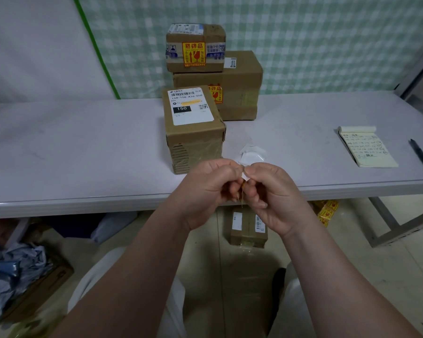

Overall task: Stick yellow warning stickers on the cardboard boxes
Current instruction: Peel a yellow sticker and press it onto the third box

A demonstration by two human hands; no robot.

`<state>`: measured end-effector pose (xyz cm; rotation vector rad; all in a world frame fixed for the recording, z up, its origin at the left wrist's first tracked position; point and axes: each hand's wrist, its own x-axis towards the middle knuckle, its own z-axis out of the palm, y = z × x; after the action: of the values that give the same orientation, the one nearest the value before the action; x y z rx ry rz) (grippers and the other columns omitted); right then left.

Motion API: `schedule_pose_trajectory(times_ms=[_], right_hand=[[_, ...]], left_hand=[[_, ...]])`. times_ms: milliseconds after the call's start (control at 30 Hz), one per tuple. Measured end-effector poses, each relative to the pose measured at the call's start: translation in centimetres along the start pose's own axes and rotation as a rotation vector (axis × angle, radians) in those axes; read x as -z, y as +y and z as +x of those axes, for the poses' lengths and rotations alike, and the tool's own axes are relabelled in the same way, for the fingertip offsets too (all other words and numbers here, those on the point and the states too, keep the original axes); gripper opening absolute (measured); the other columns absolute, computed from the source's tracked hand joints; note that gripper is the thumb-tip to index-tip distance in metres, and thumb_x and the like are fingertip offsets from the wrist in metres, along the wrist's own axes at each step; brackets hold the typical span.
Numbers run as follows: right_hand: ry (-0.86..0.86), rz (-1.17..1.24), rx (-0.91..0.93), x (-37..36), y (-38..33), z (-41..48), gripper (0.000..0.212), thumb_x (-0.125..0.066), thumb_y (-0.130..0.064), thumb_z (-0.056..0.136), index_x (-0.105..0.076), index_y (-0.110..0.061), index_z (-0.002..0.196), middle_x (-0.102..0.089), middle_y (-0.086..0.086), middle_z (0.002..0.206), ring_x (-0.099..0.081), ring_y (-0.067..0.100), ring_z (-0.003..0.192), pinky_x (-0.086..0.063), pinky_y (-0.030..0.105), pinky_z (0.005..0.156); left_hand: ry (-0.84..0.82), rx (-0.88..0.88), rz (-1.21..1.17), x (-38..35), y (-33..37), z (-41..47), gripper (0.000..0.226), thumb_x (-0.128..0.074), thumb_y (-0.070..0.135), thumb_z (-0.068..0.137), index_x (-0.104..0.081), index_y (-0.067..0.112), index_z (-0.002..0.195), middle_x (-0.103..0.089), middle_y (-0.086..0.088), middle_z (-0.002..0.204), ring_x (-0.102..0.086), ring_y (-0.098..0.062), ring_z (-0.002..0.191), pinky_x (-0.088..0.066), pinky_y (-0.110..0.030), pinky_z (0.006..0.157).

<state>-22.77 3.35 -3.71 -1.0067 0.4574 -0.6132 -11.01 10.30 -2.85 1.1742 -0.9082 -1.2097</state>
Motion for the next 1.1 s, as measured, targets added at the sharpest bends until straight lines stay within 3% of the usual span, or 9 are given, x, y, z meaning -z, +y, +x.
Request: schedule_pose_trajectory(times_ms=[100, 233, 300, 367, 533, 700, 800, 933, 1100], right_hand=[[0.028, 0.054, -0.024, -0.2, 0.0, 0.0, 0.046, -0.044, 0.000, 0.088, -0.052, -0.012, 0.044, -0.055, 0.010, 0.045, -0.038, 0.005, 0.029, -0.024, 0.011, 0.028], [0.026, 0.132, -0.050, -0.1, 0.0, 0.2, 0.033, -0.049, -0.007, 0.082, -0.049, -0.009, 0.049, -0.058, 0.012, 0.048, -0.042, 0.008, 0.032, -0.025, 0.010, 0.027], [0.049, 0.137, -0.049, -0.1, 0.0, 0.1, 0.039, -0.044, -0.003, 0.088, -0.047, -0.009, 0.049, -0.055, 0.007, 0.042, -0.040, 0.005, 0.029, -0.024, 0.010, 0.027], [0.081, 0.060, -0.015, 0.0, -0.1, -0.1, 0.038, -0.042, -0.001, 0.088, -0.045, -0.008, 0.051, -0.051, 0.003, 0.039, -0.037, 0.006, 0.029, -0.025, 0.012, 0.029], [0.026, -0.234, 0.053, 0.3, -0.5, 0.1, 0.018, -0.051, -0.009, 0.071, -0.049, -0.001, 0.054, -0.048, 0.016, 0.051, -0.041, 0.018, 0.043, -0.029, 0.021, 0.038], [-0.021, -0.284, 0.076, 0.3, -0.7, -0.1, 0.018, -0.052, -0.010, 0.073, -0.049, -0.002, 0.057, -0.050, 0.004, 0.042, -0.043, 0.013, 0.040, -0.032, 0.019, 0.039], [-0.023, -0.235, 0.072, 0.1, -0.7, -0.1, 0.018, -0.051, -0.008, 0.073, -0.050, -0.003, 0.056, -0.051, 0.003, 0.041, -0.044, 0.012, 0.038, -0.033, 0.018, 0.037], [-0.034, -0.150, 0.050, -0.1, -0.7, -0.1, 0.032, -0.048, -0.007, 0.071, -0.055, -0.017, 0.041, -0.053, 0.002, 0.041, -0.044, 0.011, 0.034, -0.033, 0.022, 0.041], [-0.018, -0.026, 0.046, -0.1, -0.7, -0.1, 0.025, -0.047, -0.005, 0.070, -0.047, -0.009, 0.046, -0.050, 0.006, 0.043, -0.049, 0.011, 0.035, -0.041, 0.019, 0.040]], left_hand=[[0.002, 0.002, -0.095, 0.1, -0.3, 0.1, 0.024, -0.048, 0.012, 0.075, -0.060, 0.016, 0.054, -0.045, 0.000, 0.048, -0.044, -0.010, 0.049, -0.043, -0.019, 0.051], [-0.008, 0.023, -0.228, 0.0, -0.7, 0.2, 0.021, -0.047, 0.011, 0.075, -0.057, 0.013, 0.057, -0.044, 0.000, 0.049, -0.044, -0.012, 0.049, -0.044, -0.020, 0.051], [-0.017, 0.040, -0.258, 0.1, -0.9, 0.2, 0.019, -0.047, 0.012, 0.076, -0.056, 0.012, 0.059, -0.045, 0.000, 0.050, -0.045, -0.011, 0.050, -0.045, -0.020, 0.052], [-0.033, 0.059, -0.237, 0.3, -0.8, 0.1, 0.017, -0.046, 0.015, 0.076, -0.057, 0.011, 0.063, -0.048, -0.002, 0.053, -0.048, -0.012, 0.052, -0.047, -0.023, 0.055], [-0.005, 0.110, -0.045, 0.3, 0.0, 0.1, 0.037, -0.046, 0.036, 0.087, -0.058, 0.007, 0.069, -0.054, -0.012, 0.062, -0.054, -0.016, 0.053, -0.050, -0.028, 0.055], [-0.017, 0.034, 0.098, 0.4, 0.3, 0.0, 0.031, -0.046, 0.020, 0.096, -0.063, 0.011, 0.071, -0.054, -0.015, 0.068, -0.052, -0.015, 0.057, -0.047, -0.024, 0.055], [-0.070, 0.007, 0.012, 0.4, 0.0, -0.1, 0.034, -0.044, 0.019, 0.095, -0.065, 0.017, 0.067, -0.057, -0.009, 0.063, -0.048, -0.022, 0.063, -0.045, -0.023, 0.054], [-0.059, -0.016, -0.096, 0.0, -0.7, -0.2, 0.034, -0.043, 0.019, 0.093, -0.063, 0.016, 0.067, -0.055, -0.010, 0.063, -0.046, -0.030, 0.068, -0.044, -0.024, 0.053], [0.001, -0.024, -0.221, -0.4, -1.3, -0.1, 0.028, -0.046, 0.022, 0.089, -0.064, 0.013, 0.070, -0.047, -0.012, 0.065, -0.043, -0.029, 0.068, -0.047, -0.026, 0.055]])
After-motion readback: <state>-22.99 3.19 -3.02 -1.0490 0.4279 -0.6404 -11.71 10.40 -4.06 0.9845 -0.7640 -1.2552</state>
